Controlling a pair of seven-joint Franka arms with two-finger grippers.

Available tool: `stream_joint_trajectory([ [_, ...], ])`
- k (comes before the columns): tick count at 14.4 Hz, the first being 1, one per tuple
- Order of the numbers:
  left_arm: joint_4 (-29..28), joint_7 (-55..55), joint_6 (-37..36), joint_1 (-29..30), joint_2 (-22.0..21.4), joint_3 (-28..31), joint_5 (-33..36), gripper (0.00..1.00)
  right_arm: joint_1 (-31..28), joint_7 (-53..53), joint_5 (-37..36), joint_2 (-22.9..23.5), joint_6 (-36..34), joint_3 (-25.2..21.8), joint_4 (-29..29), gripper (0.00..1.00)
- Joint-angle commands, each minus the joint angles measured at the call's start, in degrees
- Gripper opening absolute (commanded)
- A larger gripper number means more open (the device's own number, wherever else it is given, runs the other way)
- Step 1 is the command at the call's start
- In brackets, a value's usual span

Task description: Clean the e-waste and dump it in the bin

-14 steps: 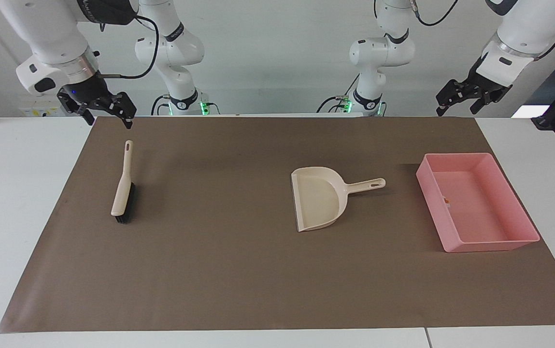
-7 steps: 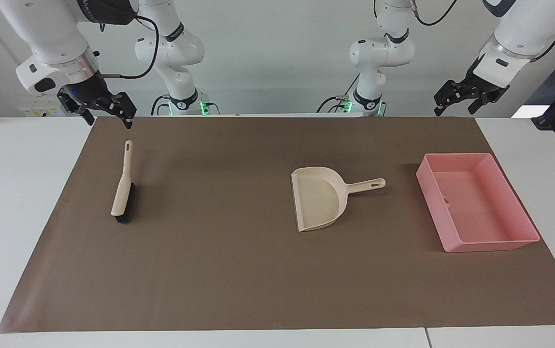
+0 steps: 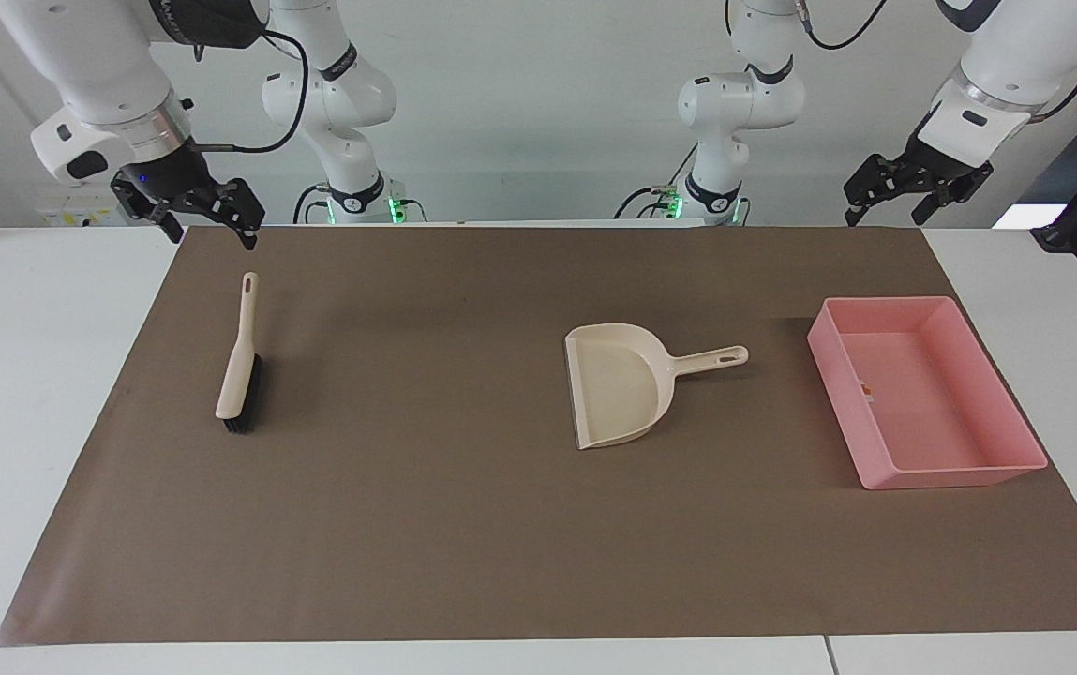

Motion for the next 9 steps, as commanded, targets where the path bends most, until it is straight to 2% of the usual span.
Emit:
stream_joint_trajectory([
  [1, -2.3, 1.0, 1.6, 0.4, -1.7, -0.3, 0.6, 0.99, -0.9, -0.3, -0.3, -1.3, 0.3, 0.7, -1.5, 1.0],
  [9, -2.3, 1.0, 3.0, -0.2, -1.7, -0.4, 0.6, 0.99, -0.9, -0.3, -0.3, -1.3, 0.3, 0.7, -1.5, 1.0],
])
